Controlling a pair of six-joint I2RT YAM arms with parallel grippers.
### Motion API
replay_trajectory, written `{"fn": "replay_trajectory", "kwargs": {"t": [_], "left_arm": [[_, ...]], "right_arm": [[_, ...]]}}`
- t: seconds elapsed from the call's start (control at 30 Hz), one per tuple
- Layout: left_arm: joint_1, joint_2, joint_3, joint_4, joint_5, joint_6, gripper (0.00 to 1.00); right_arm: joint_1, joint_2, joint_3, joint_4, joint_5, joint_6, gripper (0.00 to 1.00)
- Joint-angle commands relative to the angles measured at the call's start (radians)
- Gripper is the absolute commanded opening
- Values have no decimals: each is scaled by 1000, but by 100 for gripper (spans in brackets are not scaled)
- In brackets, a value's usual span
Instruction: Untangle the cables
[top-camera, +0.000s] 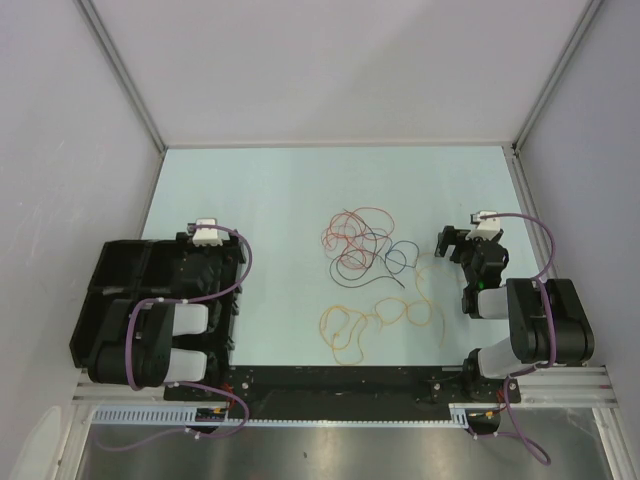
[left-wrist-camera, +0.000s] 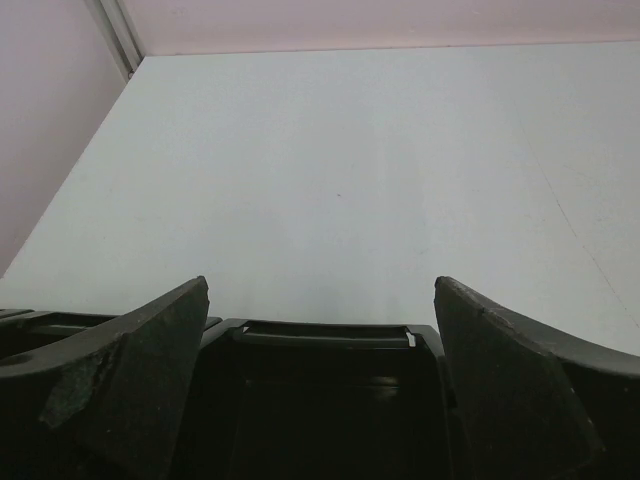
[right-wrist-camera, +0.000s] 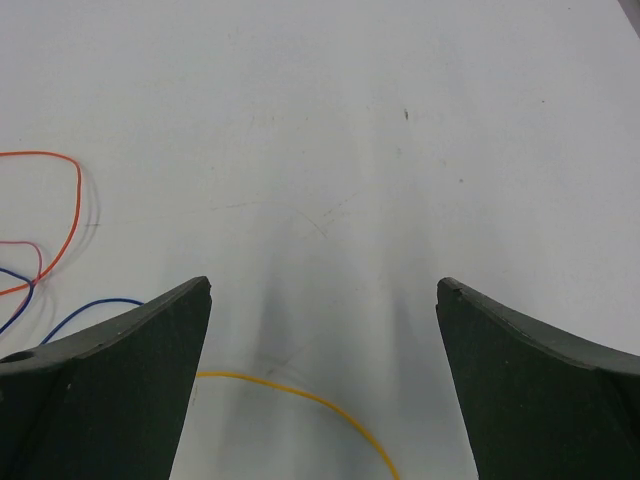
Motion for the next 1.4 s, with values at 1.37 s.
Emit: {"fn": "replay_trajectory", "kwargs": {"t": [1.37], "left_arm": [[-42,258,1372,-1440,149,-523,100]], "right_arm": [[61,-348,687,-1221,42,456,100]]}}
